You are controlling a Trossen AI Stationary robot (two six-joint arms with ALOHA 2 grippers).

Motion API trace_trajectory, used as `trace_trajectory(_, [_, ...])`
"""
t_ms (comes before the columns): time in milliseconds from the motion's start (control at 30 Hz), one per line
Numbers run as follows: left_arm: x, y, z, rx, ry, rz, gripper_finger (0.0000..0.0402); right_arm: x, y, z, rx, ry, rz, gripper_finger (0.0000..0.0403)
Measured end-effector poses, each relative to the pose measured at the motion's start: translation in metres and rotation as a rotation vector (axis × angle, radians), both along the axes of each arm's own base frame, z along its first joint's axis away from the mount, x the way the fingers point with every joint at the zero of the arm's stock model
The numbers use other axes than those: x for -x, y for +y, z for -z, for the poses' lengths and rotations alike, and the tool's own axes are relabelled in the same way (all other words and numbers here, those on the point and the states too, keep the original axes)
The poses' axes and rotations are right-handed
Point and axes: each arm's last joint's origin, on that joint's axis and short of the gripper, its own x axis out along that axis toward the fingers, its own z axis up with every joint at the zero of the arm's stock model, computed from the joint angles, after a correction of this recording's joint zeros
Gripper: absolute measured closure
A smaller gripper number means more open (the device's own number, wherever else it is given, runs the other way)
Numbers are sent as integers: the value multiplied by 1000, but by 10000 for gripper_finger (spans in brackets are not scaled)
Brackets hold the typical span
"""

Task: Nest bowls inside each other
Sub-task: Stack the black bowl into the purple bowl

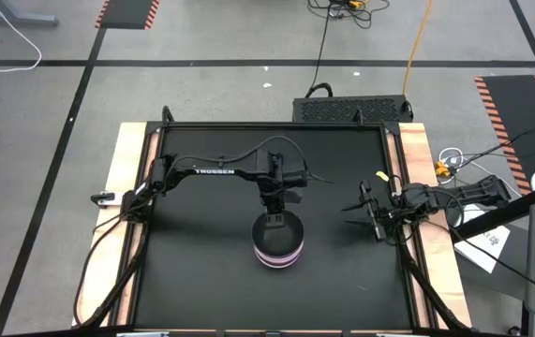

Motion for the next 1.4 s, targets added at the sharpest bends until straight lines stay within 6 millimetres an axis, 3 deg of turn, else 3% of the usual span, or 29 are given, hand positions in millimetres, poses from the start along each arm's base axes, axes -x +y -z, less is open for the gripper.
trace_trajectory(767, [3,-10,3,-100,60,-29,398,0,0,0,3,-1,0,257])
trace_trajectory(1067, [9,-9,-9,-159,101,-39,395,0,0,0,3,0,0,257])
trace_trajectory(1400, [7,-11,-10,-166,79,-34,393,0,0,0,3,0,0,257])
